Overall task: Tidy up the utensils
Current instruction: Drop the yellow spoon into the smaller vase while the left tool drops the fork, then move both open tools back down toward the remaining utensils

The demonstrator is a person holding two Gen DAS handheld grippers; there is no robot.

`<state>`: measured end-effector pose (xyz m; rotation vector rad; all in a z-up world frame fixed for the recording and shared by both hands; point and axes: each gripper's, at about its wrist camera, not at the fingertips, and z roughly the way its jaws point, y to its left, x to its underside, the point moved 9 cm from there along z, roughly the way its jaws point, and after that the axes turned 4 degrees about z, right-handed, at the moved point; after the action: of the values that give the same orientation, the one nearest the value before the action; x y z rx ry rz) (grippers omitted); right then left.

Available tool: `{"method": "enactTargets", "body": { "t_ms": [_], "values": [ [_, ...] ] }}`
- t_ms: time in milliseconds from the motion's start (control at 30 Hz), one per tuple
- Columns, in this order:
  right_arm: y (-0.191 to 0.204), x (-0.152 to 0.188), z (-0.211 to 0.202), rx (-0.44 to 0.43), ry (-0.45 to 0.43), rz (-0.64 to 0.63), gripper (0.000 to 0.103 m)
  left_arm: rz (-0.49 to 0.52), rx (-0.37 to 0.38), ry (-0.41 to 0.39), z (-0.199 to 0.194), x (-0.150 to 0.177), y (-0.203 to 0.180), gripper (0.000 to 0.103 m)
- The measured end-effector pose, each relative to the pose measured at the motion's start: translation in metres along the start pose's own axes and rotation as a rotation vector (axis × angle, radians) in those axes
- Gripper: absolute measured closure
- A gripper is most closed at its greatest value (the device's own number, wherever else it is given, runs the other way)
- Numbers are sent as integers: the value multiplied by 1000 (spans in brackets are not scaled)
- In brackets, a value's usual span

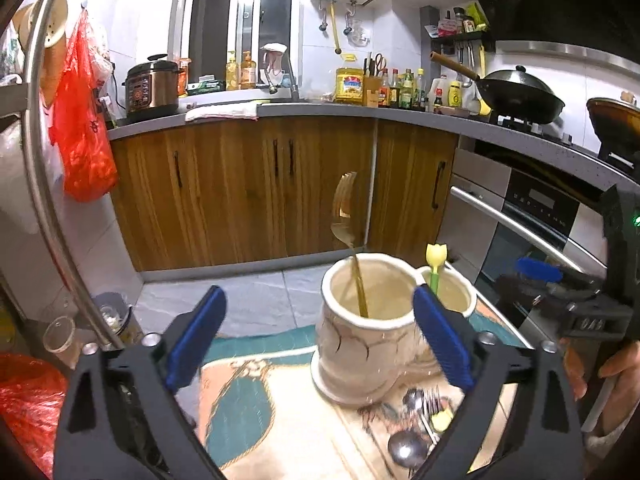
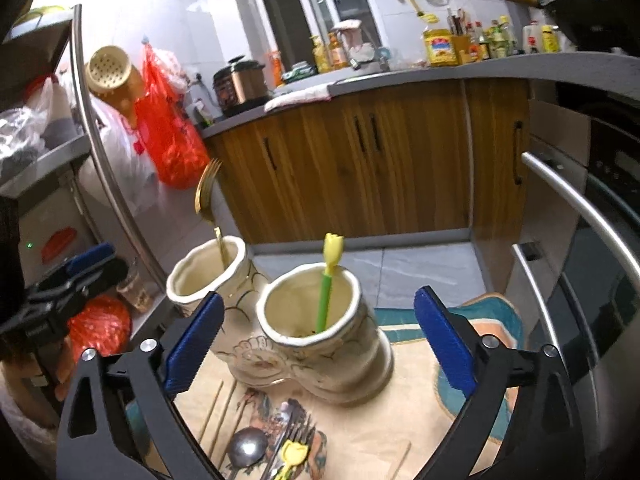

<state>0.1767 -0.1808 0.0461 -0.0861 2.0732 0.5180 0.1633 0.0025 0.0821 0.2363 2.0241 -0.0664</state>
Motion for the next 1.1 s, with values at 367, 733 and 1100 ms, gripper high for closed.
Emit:
{"method": "enactTargets", "body": {
  "t_ms": [367,733,1100],
  "values": [
    [-9,50,-27,80,15,-21,5,72,-25,111,-25,55,-24,6],
    [4,100,-10,12,154,-97,5,-26,17,188,-6,100,-17,6],
    [4,136,3,1,289,-153,5,-6,29,363,17,150,-11,6]
  ]
}}
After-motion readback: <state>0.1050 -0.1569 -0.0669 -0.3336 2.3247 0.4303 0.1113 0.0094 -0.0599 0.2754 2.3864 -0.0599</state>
